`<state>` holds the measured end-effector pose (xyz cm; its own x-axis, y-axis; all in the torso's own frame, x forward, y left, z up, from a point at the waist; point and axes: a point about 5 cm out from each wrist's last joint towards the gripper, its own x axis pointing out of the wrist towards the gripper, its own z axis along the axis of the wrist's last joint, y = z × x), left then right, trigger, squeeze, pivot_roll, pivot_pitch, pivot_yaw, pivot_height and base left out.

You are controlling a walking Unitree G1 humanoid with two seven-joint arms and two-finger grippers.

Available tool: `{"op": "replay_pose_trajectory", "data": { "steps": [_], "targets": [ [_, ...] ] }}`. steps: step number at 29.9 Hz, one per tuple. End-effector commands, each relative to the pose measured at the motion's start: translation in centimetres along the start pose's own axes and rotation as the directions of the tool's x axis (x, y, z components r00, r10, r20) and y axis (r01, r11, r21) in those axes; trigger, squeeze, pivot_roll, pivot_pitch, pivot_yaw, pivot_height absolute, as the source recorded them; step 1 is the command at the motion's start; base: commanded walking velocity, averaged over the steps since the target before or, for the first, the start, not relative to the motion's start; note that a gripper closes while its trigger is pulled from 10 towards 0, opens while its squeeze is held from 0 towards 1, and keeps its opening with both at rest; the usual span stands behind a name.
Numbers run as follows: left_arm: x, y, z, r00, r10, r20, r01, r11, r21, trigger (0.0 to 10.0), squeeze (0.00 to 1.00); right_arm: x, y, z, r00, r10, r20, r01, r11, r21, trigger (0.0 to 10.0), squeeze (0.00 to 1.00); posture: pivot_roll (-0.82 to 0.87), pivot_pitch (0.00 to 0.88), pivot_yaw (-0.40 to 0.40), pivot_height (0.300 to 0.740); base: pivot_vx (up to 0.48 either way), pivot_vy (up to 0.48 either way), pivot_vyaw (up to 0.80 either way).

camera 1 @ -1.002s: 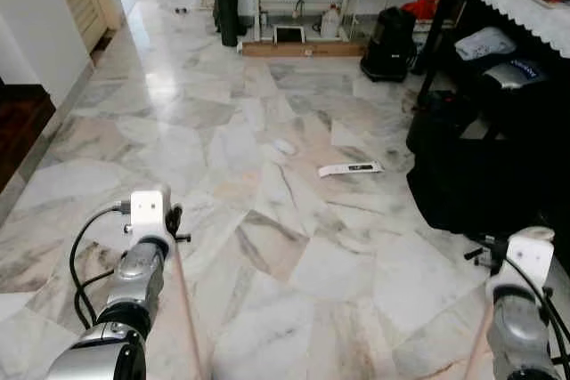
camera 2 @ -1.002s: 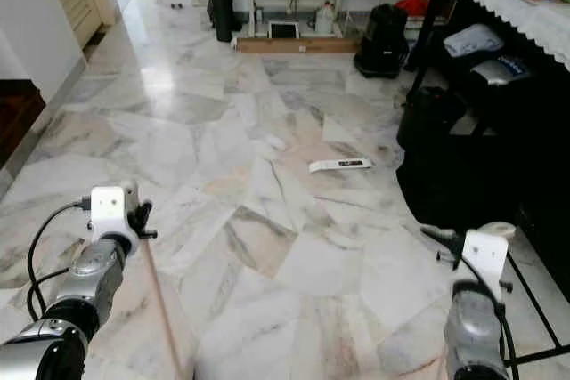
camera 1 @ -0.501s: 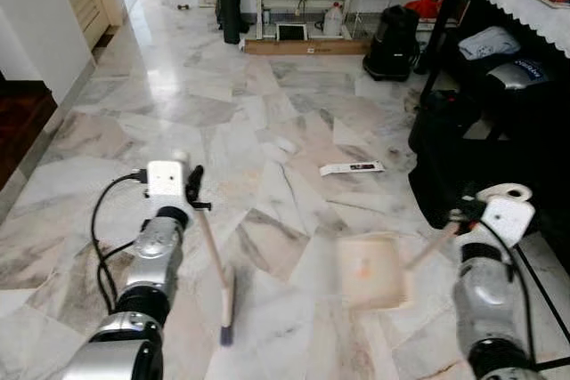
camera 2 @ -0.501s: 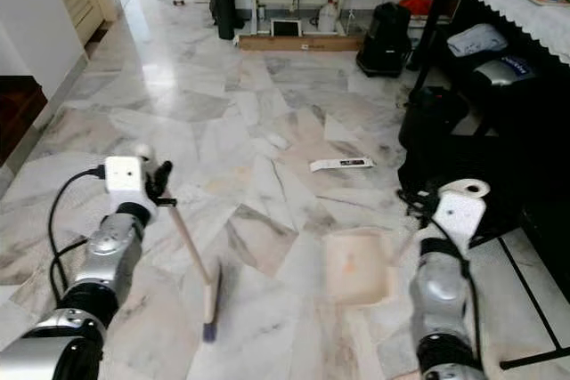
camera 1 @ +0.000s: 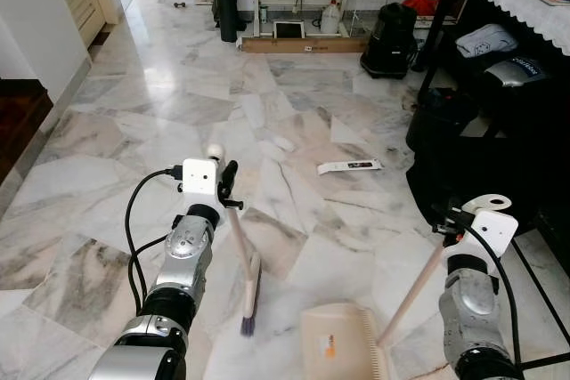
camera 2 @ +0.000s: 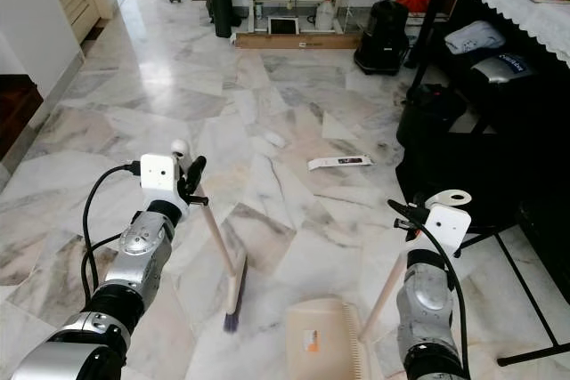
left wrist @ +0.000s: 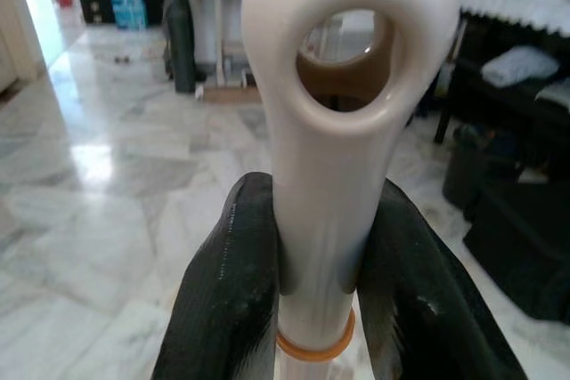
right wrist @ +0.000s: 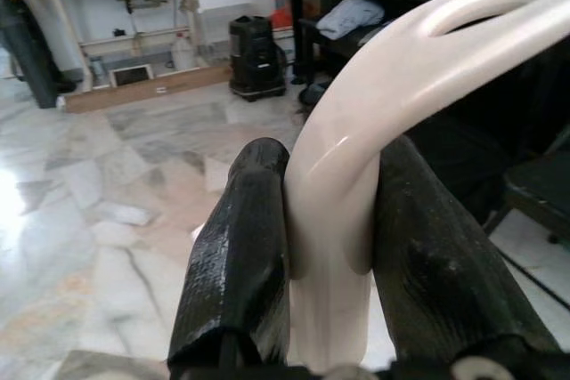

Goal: Sweep floor

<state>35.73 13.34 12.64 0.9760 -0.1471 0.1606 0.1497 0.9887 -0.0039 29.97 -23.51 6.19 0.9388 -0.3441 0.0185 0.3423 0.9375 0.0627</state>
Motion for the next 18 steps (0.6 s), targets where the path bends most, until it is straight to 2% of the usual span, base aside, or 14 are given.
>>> {"op": "replay_pose_trajectory", "data": {
  "steps": [1, 8, 14, 18],
  "targets": [
    [0.43, 0.05, 1.45, 0.997, -0.005, 0.072, 0.005, 1.0, -0.003, 10.0, 0.0, 0.44, 0.26, 1.19, 0.998, 0.005, 0.056, -0.006, 1.0, 0.017, 10.0, 0.0, 0.03, 0.004, -0.034, 0.74, 0.0, 0.0, 0.0],
    [0.76, -0.01, 1.54, 0.998, -0.008, 0.062, 0.008, 1.0, 0.002, 10.0, 0.0, 0.51, 0.67, 1.29, 0.998, 0.019, 0.057, -0.021, 0.999, 0.025, 10.0, 0.0, 0.03, 0.023, -0.025, 0.74, 0.238, 0.0, 0.0],
    [0.47, -0.22, 1.48, 0.998, -0.008, 0.065, 0.009, 1.0, -0.009, 10.0, 0.0, 0.38, 0.88, 1.26, 0.998, 0.032, 0.055, -0.032, 0.999, 0.012, 10.0, 0.0, 0.04, 0.035, -0.027, 0.74, 0.296, 0.0, 0.0],
    [0.11, -0.05, 0.99, 0.999, -0.006, 0.05, 0.006, 1.0, 0.005, 10.0, 0.0, 0.43, 1.2, 1.32, 0.997, 0.048, 0.057, -0.048, 0.999, -0.006, 10.0, 0.0, 0.04, 0.037, -0.03, 0.74, 0.329, 0.0, 0.78]
  ]
}}
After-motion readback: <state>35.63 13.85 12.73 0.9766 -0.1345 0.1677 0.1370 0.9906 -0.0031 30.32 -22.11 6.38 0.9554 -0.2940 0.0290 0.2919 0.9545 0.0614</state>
